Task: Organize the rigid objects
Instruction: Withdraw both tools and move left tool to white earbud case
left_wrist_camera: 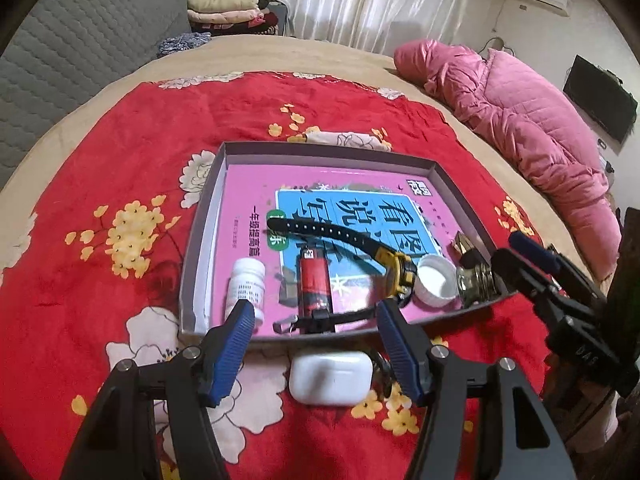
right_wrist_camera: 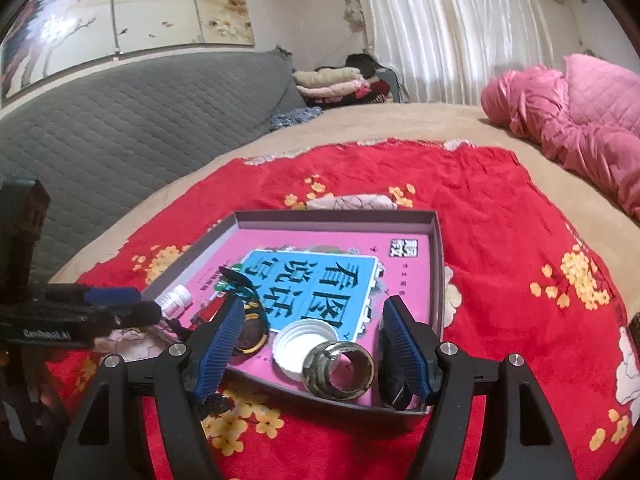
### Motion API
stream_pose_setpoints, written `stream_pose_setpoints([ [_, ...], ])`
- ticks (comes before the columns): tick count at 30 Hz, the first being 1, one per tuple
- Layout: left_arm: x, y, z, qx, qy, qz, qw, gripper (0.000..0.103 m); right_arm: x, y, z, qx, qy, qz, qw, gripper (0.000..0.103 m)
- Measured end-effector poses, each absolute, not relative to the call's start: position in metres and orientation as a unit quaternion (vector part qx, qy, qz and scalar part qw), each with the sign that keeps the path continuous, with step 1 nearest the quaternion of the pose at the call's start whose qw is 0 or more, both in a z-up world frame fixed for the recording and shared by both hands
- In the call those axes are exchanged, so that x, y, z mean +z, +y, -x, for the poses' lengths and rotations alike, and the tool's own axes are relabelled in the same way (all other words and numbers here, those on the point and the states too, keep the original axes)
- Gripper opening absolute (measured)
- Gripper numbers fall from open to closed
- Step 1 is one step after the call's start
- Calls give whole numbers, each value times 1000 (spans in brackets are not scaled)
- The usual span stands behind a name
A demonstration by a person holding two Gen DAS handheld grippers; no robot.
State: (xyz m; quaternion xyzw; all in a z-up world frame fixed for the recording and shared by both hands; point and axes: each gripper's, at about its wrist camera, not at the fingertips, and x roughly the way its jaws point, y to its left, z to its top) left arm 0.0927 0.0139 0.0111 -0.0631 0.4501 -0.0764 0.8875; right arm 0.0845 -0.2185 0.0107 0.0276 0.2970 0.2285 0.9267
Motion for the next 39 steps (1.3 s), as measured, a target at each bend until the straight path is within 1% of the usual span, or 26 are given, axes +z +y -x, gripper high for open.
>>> stream_pose_setpoints([
  [4,13,16,-87,-69,452,57,888,63,13,-214,-73,233,293,-22,927,74],
  [9,15,20,-80,-68,454,56,887,63,10,-201,-55,236,307,-1,922,74],
  [15,7,17,-70,-75,470,47,878,63,-2,-182,-41,246,337,22,909,74],
  [23,-15,17,-65,-74,498,53,862,63,-28,-168,-45,244,388,34,888,74],
  [30,-27,16,-67,-82,507,59,856,63,-48,-148,-49,238,404,55,882,74],
  [39,-35,12,-73,-94,514,66,850,63,-63,-125,-51,216,394,102,887,74],
])
